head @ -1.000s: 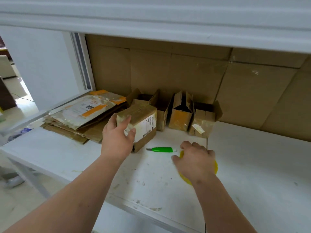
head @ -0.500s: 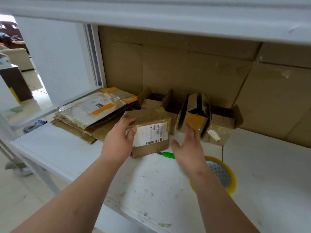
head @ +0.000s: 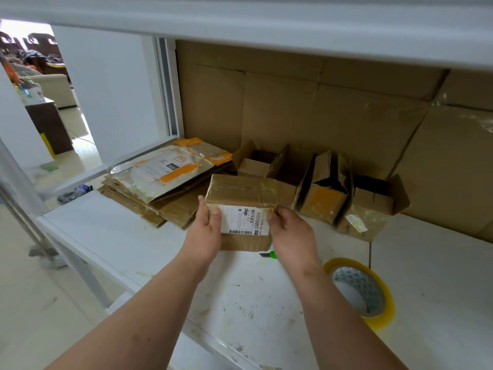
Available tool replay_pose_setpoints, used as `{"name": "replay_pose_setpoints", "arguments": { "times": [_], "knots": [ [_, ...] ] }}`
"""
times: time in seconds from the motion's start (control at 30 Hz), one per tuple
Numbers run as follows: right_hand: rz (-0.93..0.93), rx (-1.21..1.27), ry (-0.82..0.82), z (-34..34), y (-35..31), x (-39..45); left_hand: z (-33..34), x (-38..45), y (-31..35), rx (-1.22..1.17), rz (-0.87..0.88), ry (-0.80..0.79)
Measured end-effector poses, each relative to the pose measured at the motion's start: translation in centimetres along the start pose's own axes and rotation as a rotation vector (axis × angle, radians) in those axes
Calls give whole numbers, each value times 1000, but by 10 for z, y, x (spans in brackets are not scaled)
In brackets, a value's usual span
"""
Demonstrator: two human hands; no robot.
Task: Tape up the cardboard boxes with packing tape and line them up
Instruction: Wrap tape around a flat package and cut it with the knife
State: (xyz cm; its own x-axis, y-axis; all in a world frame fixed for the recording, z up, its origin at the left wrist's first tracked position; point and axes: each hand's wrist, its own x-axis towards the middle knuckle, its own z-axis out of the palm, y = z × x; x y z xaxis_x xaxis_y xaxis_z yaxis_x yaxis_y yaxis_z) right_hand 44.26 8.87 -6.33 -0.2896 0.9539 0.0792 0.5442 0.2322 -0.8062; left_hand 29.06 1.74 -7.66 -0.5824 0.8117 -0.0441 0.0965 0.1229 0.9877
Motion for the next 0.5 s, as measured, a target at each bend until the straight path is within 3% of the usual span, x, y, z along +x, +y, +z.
{"name": "replay_pose_setpoints", "arguments": {
  "times": [0.13, 0.37, 0.5],
  "knots": [
    [11, -61, 62, -3, -4, -2, -4, -1, -5, 180, 88, 52],
    [-12, -54, 53, -8, 1, -2, -23, -3, -11, 97, 131, -19],
    [-32, -72, 47, -8, 1, -4, -21, -3, -12, 258, 211, -12]
  ]
}}
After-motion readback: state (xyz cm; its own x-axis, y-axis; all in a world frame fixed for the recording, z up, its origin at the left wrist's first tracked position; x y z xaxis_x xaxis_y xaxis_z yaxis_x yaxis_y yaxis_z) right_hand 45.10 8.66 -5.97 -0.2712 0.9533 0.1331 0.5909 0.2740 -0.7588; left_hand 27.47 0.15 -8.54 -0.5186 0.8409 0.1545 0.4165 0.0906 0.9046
